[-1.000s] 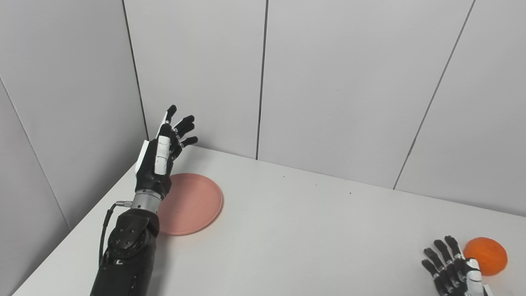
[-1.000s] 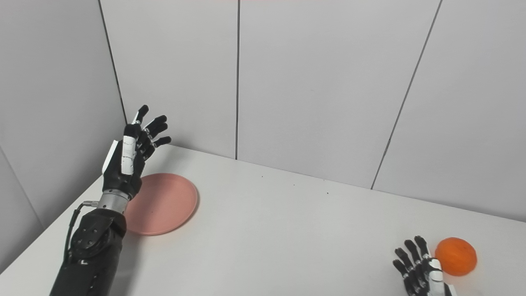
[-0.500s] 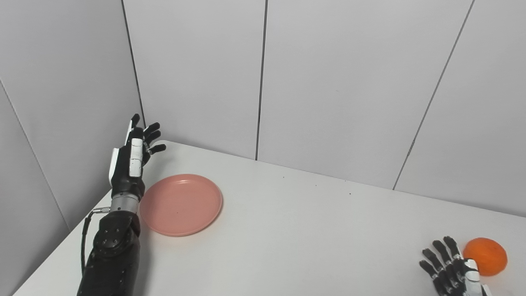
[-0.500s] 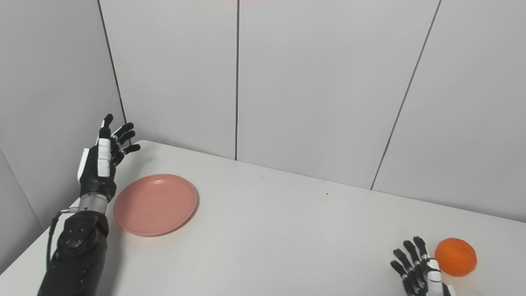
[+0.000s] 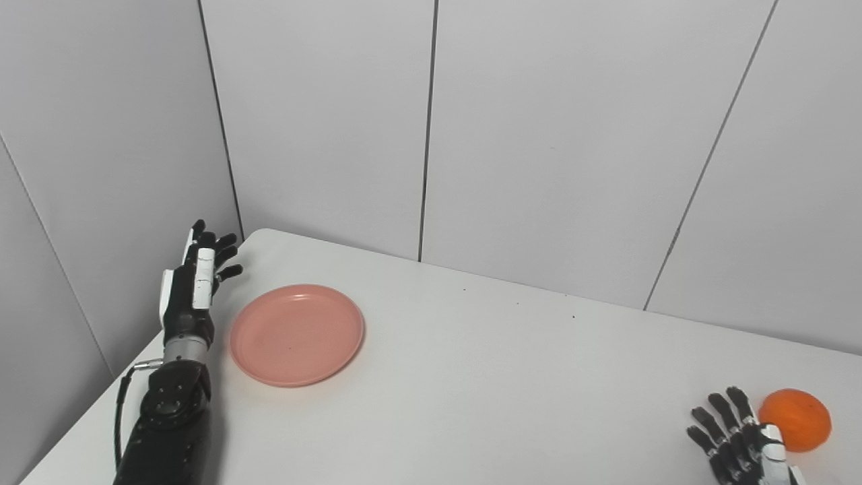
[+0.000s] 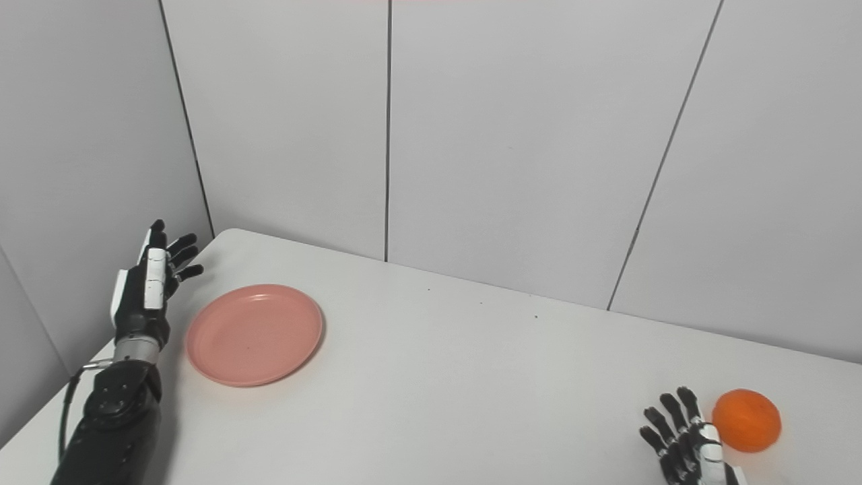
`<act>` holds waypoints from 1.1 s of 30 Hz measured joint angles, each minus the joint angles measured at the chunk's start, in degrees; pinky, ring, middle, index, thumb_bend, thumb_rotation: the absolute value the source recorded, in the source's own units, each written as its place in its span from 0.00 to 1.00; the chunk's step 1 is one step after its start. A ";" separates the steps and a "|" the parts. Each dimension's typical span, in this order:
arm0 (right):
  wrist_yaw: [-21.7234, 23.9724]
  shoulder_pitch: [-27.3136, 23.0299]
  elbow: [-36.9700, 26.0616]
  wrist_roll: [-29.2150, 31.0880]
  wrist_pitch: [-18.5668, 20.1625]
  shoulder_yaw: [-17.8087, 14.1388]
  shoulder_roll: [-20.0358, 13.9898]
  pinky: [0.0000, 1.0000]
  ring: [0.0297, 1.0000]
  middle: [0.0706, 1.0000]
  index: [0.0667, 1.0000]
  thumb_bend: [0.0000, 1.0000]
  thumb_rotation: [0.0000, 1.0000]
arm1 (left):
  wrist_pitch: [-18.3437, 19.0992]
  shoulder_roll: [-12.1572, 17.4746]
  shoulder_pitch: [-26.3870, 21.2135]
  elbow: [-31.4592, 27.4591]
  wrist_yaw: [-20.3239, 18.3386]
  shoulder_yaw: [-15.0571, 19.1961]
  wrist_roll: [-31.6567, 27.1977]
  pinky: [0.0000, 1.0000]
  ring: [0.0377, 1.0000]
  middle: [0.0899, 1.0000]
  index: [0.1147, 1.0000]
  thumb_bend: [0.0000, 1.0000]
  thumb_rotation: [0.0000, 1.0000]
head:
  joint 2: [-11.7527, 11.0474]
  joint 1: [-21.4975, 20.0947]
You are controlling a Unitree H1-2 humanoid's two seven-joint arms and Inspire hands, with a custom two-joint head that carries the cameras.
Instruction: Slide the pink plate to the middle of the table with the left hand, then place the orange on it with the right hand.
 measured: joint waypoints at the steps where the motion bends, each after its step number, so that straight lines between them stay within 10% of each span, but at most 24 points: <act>1: 0.00 0.02 0.00 0.00 0.00 -0.01 0.00 0.91 0.92 0.96 1.00 0.64 1.00 | -0.21 0.22 -0.05 0.53 0.04 -0.02 0.01 0.73 0.82 0.79 0.96 1.00 1.00 | 0.00 0.00; 16: -0.36 0.21 -0.34 -0.38 0.01 0.00 0.01 0.90 0.90 0.95 0.99 0.64 1.00 | -9.26 2.66 -3.54 16.35 -0.85 -0.54 -1.42 0.71 0.81 0.72 0.94 1.00 1.00 | 0.26 -0.35; 33: -0.60 0.33 -0.56 -0.61 0.01 0.01 0.04 0.89 0.89 0.94 0.98 0.65 0.99 | -6.64 1.12 -3.04 12.54 -2.94 -4.61 -2.25 0.67 0.79 0.78 0.92 1.00 1.00 | 0.70 -1.23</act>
